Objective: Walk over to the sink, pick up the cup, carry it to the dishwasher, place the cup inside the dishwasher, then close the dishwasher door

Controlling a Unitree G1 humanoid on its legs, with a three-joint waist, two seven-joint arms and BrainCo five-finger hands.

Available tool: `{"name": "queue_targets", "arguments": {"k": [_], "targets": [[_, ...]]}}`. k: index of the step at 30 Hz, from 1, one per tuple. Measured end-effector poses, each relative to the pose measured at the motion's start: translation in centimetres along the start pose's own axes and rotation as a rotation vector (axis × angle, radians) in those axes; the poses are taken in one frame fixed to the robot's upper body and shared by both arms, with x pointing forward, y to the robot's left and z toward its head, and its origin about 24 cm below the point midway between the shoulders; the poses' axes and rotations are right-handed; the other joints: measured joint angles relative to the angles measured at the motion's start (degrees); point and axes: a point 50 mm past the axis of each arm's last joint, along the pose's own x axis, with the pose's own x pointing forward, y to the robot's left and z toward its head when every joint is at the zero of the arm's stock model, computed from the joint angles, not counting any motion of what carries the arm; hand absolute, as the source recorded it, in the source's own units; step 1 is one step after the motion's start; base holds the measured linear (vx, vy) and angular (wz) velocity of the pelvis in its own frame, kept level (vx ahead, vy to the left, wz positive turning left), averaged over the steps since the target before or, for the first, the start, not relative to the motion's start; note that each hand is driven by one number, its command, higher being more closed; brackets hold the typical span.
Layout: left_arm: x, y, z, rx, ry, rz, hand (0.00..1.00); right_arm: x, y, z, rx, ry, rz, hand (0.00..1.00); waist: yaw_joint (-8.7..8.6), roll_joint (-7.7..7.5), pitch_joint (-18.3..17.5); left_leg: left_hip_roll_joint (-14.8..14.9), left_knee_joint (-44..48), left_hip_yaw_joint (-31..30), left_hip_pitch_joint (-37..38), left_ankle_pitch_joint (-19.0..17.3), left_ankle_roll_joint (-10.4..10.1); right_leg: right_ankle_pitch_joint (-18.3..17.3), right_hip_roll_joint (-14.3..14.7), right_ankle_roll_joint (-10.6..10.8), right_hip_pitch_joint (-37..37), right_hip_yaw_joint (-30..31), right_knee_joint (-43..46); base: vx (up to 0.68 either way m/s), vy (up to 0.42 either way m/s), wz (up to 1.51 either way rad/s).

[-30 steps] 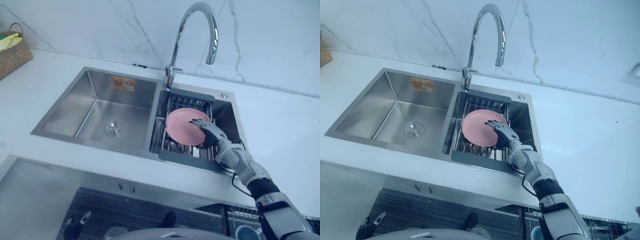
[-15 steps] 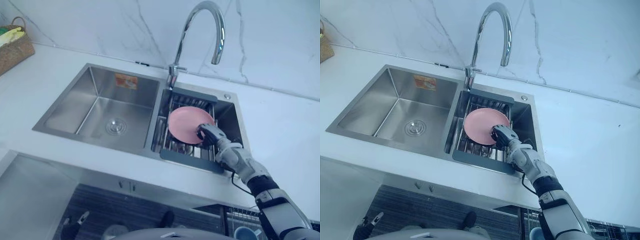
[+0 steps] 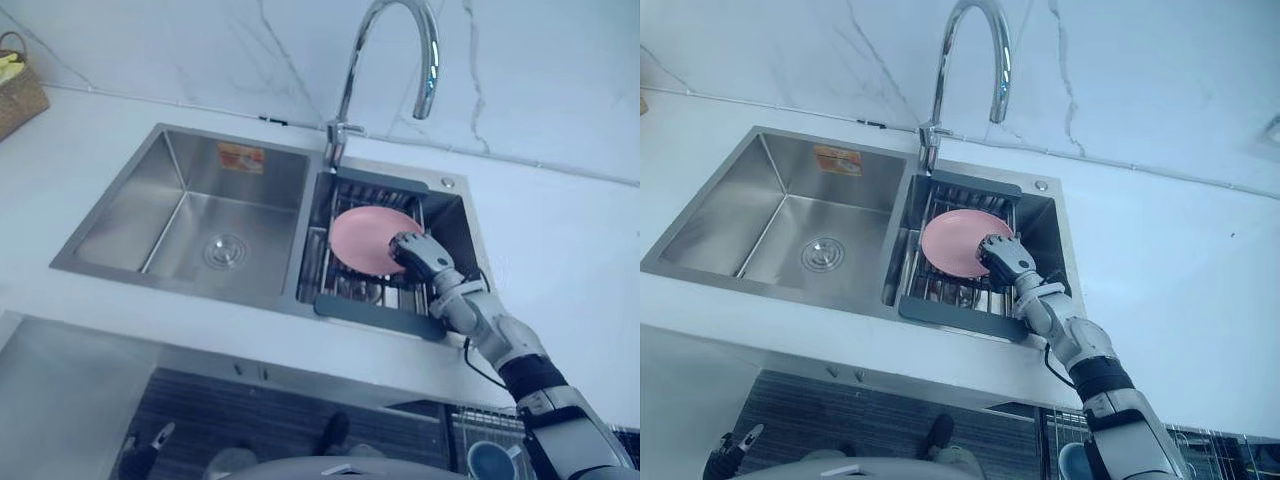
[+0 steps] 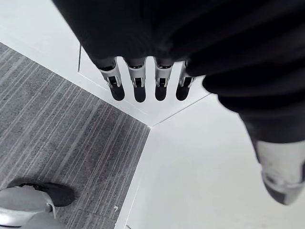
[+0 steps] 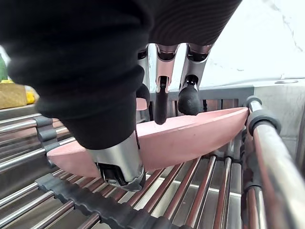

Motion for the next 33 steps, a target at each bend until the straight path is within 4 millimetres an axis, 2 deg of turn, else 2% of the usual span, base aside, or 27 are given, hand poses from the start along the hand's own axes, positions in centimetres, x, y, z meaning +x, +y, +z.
{"name": "queue_targets", "arguments": {"k": [1,2,7,11,15,20,21,26,28,33], "targets": [[0.0,0.0,-0.1,-0.001,0.0,0.001,0.0,0.1,-0.2,0.2,0.0,-0.016,-0.004,1.0,0.06,-0.01,0.0,0.1,0.0,0.6,0.0,-0.1,0.0,0.1,0.1,-0.1,-0.3,0.5,0.0,0.0,0.013,-0.21],[0.0,0.0,-0.1,-0.001,0.0,0.001,0.0,0.1,-0.3,0.3,0.0,-0.023,-0.009,0.0,0.14,-0.01,0.0,0.1,0.0,1.0,0.0,-0.1,0.0,0.2,0.2,-0.2,-0.5,0.9,0.0,-0.01,0.025,-0.22],[-0.1,-0.3,-0.1,-0.01,0.0,-0.002,0.0,0.4,-1.6,0.8,0.046,-0.048,0.001,0.0,-0.27,0.11,0.0,0.2,0.1,1.6,0.2,-0.1,-0.1,0.3,0.3,-0.3,-0.7,1.5,-0.2,0.0,0.023,-0.07],[-0.2,-0.5,-0.3,-0.015,0.006,-0.006,0.0,0.4,-1.5,0.5,0.115,-0.02,0.051,0.0,-0.13,0.09,0.0,0.3,0.0,2.4,0.5,-0.1,-0.1,0.4,0.4,-0.4,-0.6,2.0,-0.3,-0.01,0.032,-0.07],[-0.2,-0.5,-0.3,-0.015,0.005,-0.006,0.0,0.3,-1.7,-0.2,0.33,0.031,0.099,0.0,-0.58,0.1,0.0,0.3,0.0,2.6,0.7,-0.1,-0.1,0.5,0.4,-0.4,-0.6,2.3,-0.4,0.0,0.022,-0.03],[-0.2,-0.4,-0.3,-0.02,0.006,-0.001,0.0,0.0,-2.9,-1.4,0.501,0.061,0.063,0.0,-1.01,0.18,-0.1,0.3,0.0,2.8,0.8,-0.1,-0.1,0.5,0.4,-0.4,-0.6,2.5,-0.4,0.0,0.006,0.0],[-0.3,-0.6,-0.5,-0.05,0.014,0.01,0.0,-0.9,-3.9,-0.6,0.53,-0.005,0.09,0.0,-1.79,1.06,-2.3,0.7,-0.9,3.9,1.9,-0.2,-0.3,0.5,0.9,-0.4,-0.3,3.3,-0.3,0.0,0.0,0.0],[-0.3,-0.6,-0.5,-0.05,0.014,0.01,0.0,-0.8,-3.9,-0.6,0.534,-0.006,0.088,0.0,-1.82,0.89,-2.4,0.7,-0.9,3.9,1.9,-0.2,-0.3,0.5,0.9,-0.4,-0.3,3.3,-0.2,0.0,0.0,0.0],[-0.3,-0.7,-0.5,-0.049,0.014,0.008,0.0,-0.9,-3.7,-0.4,0.599,-0.008,0.056,0.0,-2.13,0.85,-2.4,0.7,-0.9,3.9,1.9,-0.2,-0.3,0.5,0.9,-0.4,-0.3,3.3,-0.1,0.0,0.0,0.0],[-0.2,-0.8,-0.3,-0.048,0.01,0.017,0.0,-2.7,-3.1,-1.1,0.747,0.075,-0.01,0.0,-2.93,0.85,-2.4,0.7,-1.0,3.7,2.6,-0.1,-0.2,0.5,0.7,-0.4,0.7,2.8,0.0,0.0,0.0,0.05]]}}
